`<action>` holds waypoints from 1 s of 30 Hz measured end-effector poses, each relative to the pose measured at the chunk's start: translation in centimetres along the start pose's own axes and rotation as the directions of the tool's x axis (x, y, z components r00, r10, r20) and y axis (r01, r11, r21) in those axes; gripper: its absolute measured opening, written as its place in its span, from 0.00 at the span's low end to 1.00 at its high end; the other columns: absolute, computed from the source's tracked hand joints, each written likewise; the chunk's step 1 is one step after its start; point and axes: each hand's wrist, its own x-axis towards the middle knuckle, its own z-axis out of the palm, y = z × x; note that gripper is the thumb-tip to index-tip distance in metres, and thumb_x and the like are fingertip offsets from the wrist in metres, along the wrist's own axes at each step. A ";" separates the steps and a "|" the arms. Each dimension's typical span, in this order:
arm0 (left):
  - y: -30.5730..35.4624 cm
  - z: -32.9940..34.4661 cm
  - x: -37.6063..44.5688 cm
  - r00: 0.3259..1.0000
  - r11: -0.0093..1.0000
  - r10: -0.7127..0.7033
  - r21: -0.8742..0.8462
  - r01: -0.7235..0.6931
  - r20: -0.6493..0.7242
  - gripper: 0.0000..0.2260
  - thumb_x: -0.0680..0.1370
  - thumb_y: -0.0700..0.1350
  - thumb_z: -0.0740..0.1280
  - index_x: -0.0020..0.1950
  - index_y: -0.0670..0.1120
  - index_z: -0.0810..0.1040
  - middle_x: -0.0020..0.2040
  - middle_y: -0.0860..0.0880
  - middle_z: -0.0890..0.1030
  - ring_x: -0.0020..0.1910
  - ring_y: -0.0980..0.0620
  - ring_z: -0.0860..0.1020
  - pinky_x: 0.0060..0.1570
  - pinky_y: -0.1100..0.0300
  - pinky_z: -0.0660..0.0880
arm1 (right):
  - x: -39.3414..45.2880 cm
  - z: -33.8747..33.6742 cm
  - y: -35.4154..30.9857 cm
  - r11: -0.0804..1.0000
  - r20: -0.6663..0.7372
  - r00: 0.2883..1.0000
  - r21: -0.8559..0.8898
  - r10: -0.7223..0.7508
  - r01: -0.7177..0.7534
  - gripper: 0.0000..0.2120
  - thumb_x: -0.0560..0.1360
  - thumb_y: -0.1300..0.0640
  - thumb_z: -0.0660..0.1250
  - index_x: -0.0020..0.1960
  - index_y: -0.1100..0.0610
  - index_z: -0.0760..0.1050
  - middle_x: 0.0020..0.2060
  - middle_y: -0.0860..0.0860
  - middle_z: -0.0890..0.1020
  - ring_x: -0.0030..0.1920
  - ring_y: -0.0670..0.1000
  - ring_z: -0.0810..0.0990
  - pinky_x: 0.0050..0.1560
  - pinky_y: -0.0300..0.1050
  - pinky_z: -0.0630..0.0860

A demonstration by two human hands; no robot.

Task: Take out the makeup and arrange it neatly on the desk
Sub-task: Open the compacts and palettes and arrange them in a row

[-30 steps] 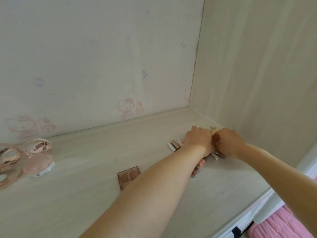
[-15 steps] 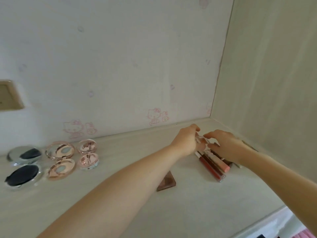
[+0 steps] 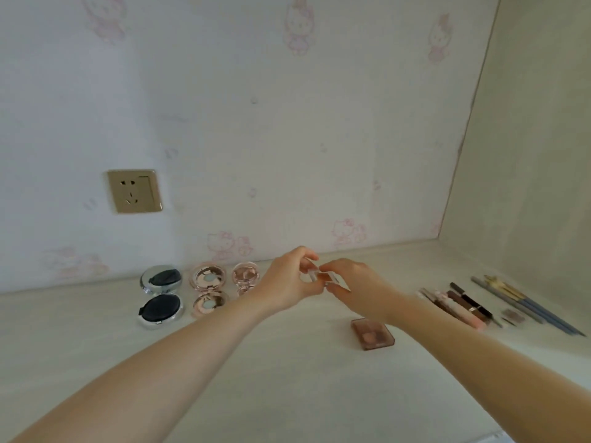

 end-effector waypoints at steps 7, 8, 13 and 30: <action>-4.5 -6.4 -5.7 0.993 0.998 -0.046 -0.037 0.043 -0.109 0.18 0.70 0.47 0.76 0.56 0.55 0.75 0.50 0.57 0.81 0.51 0.59 0.79 0.53 0.59 0.76 | 2.1 4.4 -7.0 0.988 -0.012 0.993 0.097 -0.117 0.118 0.15 0.78 0.56 0.63 0.65 0.54 0.73 0.59 0.52 0.77 0.59 0.52 0.76 0.58 0.39 0.69; -5.2 -7.1 -6.5 0.991 0.998 -0.048 -0.053 0.042 -0.123 0.17 0.70 0.45 0.76 0.56 0.53 0.76 0.51 0.57 0.81 0.52 0.59 0.79 0.53 0.59 0.76 | 2.4 5.1 -8.0 0.984 -0.022 0.991 0.113 -0.133 0.135 0.15 0.78 0.56 0.63 0.65 0.54 0.73 0.59 0.52 0.77 0.59 0.52 0.76 0.58 0.39 0.69; -7.7 -10.2 -9.7 0.980 0.997 -0.059 -0.060 0.049 -0.188 0.16 0.70 0.42 0.75 0.55 0.52 0.77 0.50 0.55 0.81 0.51 0.62 0.79 0.52 0.66 0.74 | 3.9 8.6 -11.9 0.966 -0.050 0.980 0.166 -0.194 0.200 0.16 0.78 0.58 0.64 0.66 0.56 0.72 0.61 0.52 0.74 0.61 0.52 0.73 0.61 0.39 0.67; -11.0 -11.4 -14.3 0.847 0.851 -0.328 -0.521 0.072 -0.419 0.16 0.70 0.29 0.72 0.55 0.42 0.79 0.49 0.47 0.84 0.48 0.52 0.83 0.42 0.66 0.78 | 5.6 16.4 -15.7 0.903 -0.258 0.954 0.355 -0.153 0.241 0.16 0.76 0.58 0.66 0.63 0.52 0.74 0.59 0.45 0.74 0.60 0.46 0.74 0.58 0.32 0.67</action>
